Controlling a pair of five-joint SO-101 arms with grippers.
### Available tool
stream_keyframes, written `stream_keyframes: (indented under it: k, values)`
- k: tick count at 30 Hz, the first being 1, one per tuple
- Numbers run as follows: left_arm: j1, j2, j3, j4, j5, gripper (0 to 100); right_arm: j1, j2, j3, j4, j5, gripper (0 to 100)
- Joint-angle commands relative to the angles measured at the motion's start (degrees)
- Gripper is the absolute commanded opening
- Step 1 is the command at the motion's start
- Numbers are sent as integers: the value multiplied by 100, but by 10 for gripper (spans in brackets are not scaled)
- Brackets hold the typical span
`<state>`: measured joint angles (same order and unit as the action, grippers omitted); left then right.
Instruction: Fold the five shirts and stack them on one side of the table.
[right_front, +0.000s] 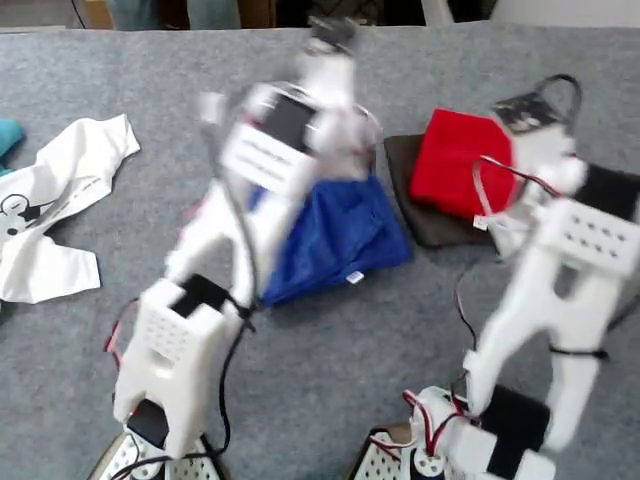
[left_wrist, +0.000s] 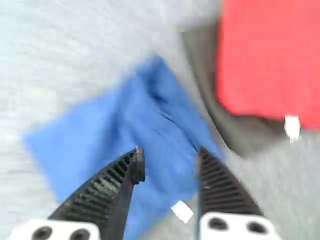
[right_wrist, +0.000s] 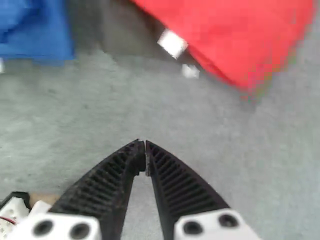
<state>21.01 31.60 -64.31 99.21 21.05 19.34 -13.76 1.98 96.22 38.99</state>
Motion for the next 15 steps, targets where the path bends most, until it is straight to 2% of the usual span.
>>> stream_keyframes:
  k: [1, 5, 8, 11, 15]
  values:
    - [-1156, 62, -22, 167, -70, 27, -1257, 365, -796, 62, -237, 15]
    - [-1727, 281, 1138, 79, -211, 29, -2356, 1200, -1393, -18, -387, 15]
    - [-1982, 396, 1895, -255, -237, 30, -2901, 1965, -1974, -141, -598, 15]
    - [-2273, 404, 2738, -853, -202, 30, -3226, 2800, -2659, -114, -703, 15]
    - [-2413, 396, 3855, -1785, -202, 30, -3262, 3855, -3204, -18, -1037, 15]
